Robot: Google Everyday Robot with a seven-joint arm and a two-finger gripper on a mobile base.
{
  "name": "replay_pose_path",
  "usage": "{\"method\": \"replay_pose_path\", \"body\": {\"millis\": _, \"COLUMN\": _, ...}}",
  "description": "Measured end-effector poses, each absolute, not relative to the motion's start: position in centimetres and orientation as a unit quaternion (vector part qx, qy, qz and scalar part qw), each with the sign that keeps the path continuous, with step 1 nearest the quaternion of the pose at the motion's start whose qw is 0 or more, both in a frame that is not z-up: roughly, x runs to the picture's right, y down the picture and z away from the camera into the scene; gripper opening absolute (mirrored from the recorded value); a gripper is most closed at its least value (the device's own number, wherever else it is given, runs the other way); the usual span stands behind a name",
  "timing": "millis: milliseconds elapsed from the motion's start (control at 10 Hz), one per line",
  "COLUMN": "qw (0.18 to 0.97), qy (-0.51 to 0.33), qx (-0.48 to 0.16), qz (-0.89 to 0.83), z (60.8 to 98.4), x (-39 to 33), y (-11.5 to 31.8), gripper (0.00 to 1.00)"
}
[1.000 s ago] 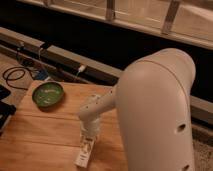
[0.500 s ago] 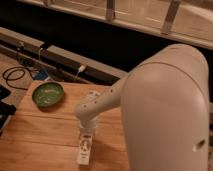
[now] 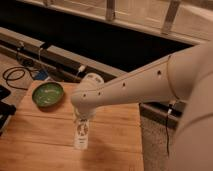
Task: Place the bottle in the ceramic bowl
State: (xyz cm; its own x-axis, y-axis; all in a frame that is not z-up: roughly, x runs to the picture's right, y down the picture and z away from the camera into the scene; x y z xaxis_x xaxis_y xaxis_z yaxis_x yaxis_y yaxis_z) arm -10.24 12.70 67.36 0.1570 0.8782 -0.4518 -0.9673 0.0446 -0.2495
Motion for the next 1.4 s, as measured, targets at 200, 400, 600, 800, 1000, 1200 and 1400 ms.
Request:
{"method": "replay_pose_path", "body": {"millis": 200, "qw": 0.736, "qy": 0.022, "qx": -0.243, "qz": 0.632, "z": 64.8, "x": -11.1, "y": 8.5, "gripper": 0.00}}
{"method": "replay_pose_path", "body": {"millis": 400, "qw": 0.741, "qy": 0.003, "qx": -0.240, "qz": 0.627, "z": 64.1, "x": -11.4, "y": 7.4, "gripper": 0.00}}
{"method": "replay_pose_path", "body": {"millis": 600, "qw": 0.742, "qy": 0.003, "qx": -0.241, "qz": 0.626, "z": 64.0, "x": -11.6, "y": 7.5, "gripper": 0.00}}
{"method": "replay_pose_path", "body": {"millis": 800, "qw": 0.742, "qy": 0.003, "qx": -0.242, "qz": 0.626, "z": 64.1, "x": -11.5, "y": 7.5, "gripper": 0.00}}
{"method": "replay_pose_path", "body": {"millis": 1000, "qw": 0.744, "qy": -0.001, "qx": -0.242, "qz": 0.623, "z": 64.1, "x": -11.7, "y": 7.4, "gripper": 0.00}}
{"method": "replay_pose_path", "body": {"millis": 1200, "qw": 0.750, "qy": -0.025, "qx": -0.251, "qz": 0.612, "z": 65.3, "x": -12.3, "y": 5.8, "gripper": 0.00}}
{"method": "replay_pose_path", "body": {"millis": 1400, "qw": 0.755, "qy": -0.059, "qx": -0.268, "qz": 0.596, "z": 67.7, "x": -15.0, "y": 3.2, "gripper": 0.00}}
